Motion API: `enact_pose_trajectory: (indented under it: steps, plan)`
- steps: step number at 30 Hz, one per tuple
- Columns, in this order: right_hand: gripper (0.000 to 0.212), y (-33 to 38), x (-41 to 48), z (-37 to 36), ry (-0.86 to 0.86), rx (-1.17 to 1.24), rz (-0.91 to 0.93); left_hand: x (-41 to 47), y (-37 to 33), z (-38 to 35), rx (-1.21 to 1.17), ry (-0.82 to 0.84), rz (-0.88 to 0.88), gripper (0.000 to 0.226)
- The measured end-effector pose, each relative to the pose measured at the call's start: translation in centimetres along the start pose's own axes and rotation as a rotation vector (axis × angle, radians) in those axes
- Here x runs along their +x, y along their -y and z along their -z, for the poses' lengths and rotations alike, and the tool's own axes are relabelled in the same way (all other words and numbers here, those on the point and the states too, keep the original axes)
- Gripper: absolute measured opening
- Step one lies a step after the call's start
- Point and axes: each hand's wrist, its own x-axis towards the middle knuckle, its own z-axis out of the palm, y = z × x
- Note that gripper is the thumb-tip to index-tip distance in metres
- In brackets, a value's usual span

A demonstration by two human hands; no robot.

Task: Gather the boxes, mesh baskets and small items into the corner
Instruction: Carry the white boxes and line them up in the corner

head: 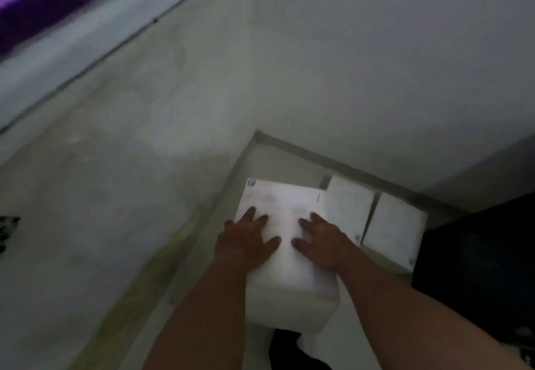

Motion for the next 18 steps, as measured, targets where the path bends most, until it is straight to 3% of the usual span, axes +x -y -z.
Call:
enact_pose_trajectory:
  steps: [9, 18]
  plan:
    - [0.072, -5.7, 18.0, -5.5, 0.104, 0.075, -0.075, 15.5, 2.5, -7.3, 0.004, 0.120, 0.017, 0.093]
    - [0.071, -13.7, 32.6, -14.9, 0.064, 0.168, -0.180, 30.6, 4.9, -19.4, -0.002, 0.256, -0.055, 0.107]
